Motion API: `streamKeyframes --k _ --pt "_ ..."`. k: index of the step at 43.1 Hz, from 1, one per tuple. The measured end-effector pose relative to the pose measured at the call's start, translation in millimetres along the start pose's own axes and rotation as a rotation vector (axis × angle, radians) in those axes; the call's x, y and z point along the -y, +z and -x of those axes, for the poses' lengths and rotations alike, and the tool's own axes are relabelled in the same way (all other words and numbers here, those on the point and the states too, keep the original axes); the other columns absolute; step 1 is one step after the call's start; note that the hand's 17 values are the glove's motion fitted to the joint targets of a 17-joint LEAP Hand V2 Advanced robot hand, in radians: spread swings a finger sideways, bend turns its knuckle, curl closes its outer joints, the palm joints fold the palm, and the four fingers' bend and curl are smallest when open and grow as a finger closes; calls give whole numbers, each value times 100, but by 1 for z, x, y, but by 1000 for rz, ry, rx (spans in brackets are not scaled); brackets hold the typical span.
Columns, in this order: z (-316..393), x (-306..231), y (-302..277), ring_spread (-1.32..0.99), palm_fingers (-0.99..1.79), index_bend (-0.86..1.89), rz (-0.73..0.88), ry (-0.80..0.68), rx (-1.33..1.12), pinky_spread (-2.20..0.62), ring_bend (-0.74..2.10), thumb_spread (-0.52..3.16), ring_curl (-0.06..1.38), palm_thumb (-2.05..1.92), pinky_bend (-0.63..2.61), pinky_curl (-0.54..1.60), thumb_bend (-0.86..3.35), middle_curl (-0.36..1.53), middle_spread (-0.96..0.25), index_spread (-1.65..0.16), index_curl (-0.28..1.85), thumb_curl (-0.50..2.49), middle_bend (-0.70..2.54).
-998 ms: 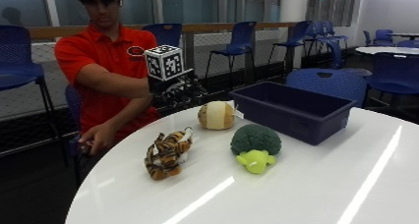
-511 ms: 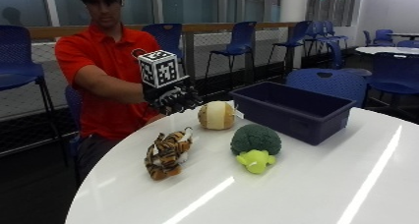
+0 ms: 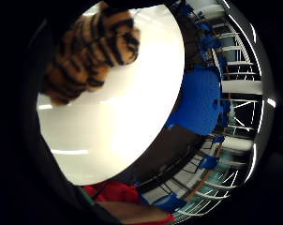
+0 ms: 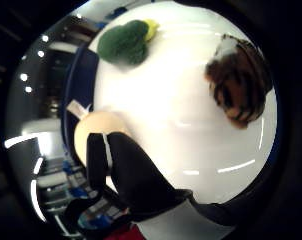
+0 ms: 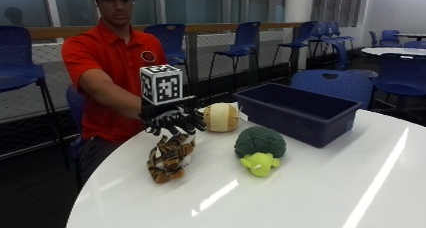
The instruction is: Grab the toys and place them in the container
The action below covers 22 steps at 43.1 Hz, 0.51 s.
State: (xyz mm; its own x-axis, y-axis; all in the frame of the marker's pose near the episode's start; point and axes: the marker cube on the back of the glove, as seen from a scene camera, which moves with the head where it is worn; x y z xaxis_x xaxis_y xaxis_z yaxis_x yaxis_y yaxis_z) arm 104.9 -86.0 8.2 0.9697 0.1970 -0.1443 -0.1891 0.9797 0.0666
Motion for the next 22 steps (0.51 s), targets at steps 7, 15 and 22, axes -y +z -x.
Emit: streamKeyframes --k 7,15,22 --pt "-13 29 9 -7 -20 16 37 39 11 4 15 94 13 -17 52 28 -12 21 -9 -32 23 6 14" --pt "-20 46 24 -6 -19 14 73 63 -19 8 14 93 13 -14 66 32 -10 20 -8 -33 24 9 12" --pt "-27 51 29 -4 -17 12 130 79 21 11 14 93 12 -12 91 38 -9 19 -8 -33 23 11 9"
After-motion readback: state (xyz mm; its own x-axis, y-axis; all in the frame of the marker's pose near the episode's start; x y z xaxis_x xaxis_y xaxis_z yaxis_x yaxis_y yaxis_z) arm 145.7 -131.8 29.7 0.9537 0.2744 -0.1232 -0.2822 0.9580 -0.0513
